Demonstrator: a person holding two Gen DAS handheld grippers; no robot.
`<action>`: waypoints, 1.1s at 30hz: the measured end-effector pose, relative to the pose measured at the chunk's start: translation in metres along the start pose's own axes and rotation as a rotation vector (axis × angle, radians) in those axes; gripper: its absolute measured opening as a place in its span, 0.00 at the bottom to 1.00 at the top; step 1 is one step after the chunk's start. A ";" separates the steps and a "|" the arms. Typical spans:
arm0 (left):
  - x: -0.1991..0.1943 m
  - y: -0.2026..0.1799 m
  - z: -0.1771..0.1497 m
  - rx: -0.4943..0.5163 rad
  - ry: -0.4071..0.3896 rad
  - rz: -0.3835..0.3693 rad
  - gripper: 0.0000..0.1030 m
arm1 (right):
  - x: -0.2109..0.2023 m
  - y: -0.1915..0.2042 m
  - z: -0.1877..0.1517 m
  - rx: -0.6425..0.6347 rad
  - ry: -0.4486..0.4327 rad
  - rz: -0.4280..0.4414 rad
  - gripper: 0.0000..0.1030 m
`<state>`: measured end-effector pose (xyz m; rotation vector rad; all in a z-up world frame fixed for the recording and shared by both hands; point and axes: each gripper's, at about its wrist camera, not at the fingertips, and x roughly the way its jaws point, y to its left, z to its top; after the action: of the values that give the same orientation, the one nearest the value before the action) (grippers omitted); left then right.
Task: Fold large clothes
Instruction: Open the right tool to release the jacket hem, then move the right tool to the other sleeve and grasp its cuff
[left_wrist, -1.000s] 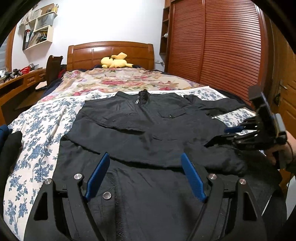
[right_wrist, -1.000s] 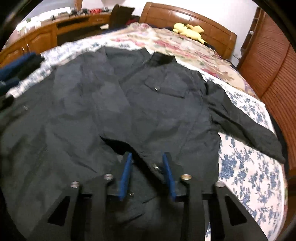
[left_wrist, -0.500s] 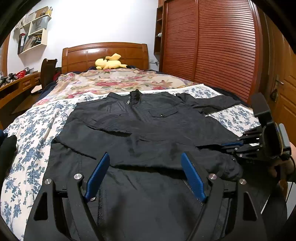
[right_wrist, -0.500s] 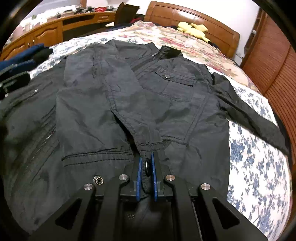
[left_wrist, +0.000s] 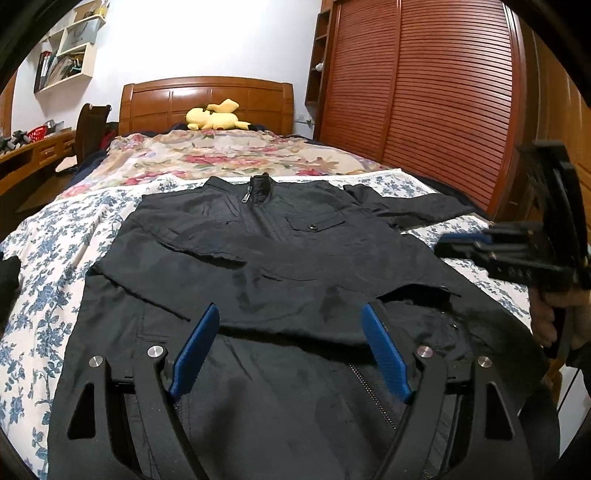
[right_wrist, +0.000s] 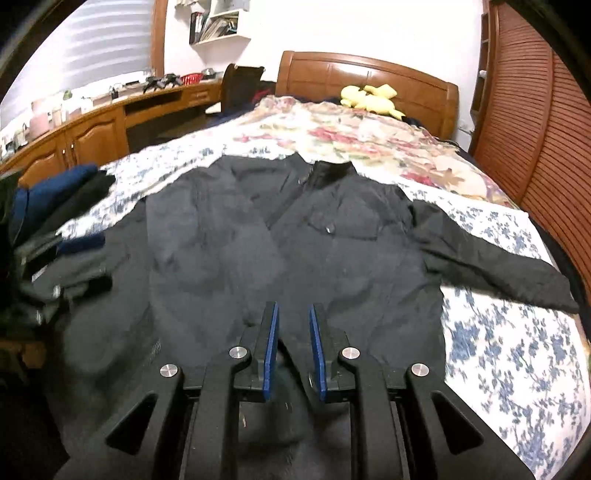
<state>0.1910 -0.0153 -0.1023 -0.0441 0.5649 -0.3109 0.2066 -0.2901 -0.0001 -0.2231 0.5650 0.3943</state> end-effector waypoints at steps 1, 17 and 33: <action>0.000 -0.001 0.000 0.002 -0.001 0.001 0.78 | 0.005 0.001 0.002 -0.001 0.001 -0.001 0.17; -0.005 -0.002 0.003 0.006 -0.026 0.049 0.78 | 0.089 -0.001 -0.025 0.048 0.231 0.053 0.17; 0.001 0.010 0.003 -0.033 -0.001 0.058 0.78 | 0.037 -0.143 -0.025 0.166 0.097 -0.212 0.53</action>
<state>0.1962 -0.0062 -0.1010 -0.0594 0.5689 -0.2447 0.2839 -0.4158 -0.0272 -0.1411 0.6587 0.1310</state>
